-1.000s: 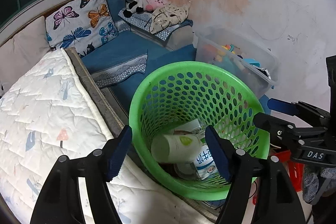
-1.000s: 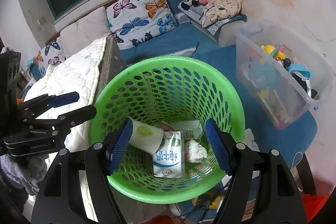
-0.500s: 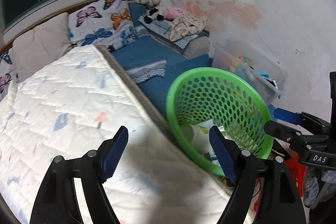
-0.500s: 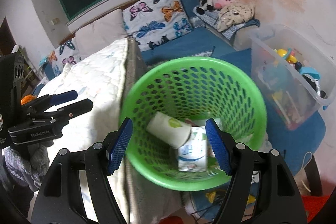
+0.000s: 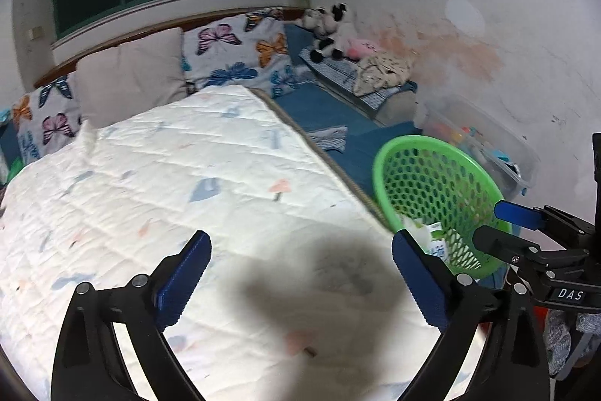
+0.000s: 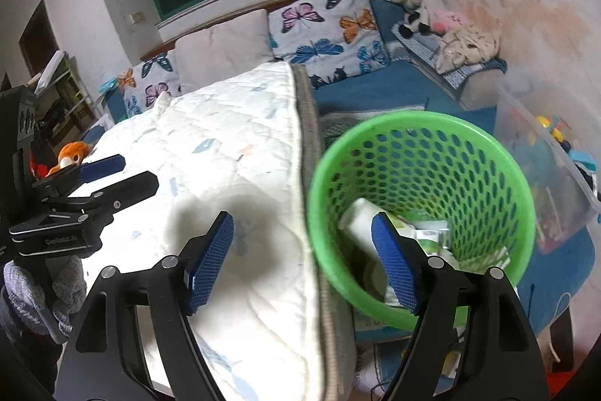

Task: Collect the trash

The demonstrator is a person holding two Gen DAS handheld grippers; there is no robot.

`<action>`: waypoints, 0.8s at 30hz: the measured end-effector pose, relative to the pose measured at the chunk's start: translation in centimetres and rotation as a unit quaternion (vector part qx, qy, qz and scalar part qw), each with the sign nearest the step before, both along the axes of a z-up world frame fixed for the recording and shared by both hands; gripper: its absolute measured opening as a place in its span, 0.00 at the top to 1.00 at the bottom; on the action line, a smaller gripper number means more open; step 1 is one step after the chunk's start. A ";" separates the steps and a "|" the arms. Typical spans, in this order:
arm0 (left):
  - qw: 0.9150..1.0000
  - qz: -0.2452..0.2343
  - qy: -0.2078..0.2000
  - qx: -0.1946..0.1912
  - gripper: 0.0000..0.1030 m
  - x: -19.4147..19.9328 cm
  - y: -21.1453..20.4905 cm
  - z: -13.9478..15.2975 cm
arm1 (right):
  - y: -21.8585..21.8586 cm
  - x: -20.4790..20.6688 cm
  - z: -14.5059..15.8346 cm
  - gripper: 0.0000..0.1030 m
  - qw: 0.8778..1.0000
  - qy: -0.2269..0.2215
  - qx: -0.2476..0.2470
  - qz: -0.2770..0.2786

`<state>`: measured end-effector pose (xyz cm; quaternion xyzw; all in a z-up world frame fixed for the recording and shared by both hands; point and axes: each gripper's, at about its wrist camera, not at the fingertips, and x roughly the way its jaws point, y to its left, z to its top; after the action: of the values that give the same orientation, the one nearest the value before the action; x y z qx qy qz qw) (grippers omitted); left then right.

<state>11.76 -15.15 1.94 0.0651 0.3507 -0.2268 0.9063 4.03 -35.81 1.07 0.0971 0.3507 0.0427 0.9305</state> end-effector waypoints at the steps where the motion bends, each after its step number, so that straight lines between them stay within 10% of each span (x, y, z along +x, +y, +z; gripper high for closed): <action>1: 1.000 0.009 -0.001 0.001 0.08 -0.2 0.8 0.1 | 0.6 0.0 0.1 0.26 1.000 -0.002 -0.004 0.003; 24: 0.993 0.113 -0.036 0.007 0.07 -4.5 10.7 0.2 | 7.9 -0.8 0.5 0.14 0.998 -0.026 -0.016 0.060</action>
<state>7.30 -4.41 2.19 0.0394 0.3242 -0.1183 0.9377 3.25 -27.94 1.52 0.0596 0.3320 0.0953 0.9366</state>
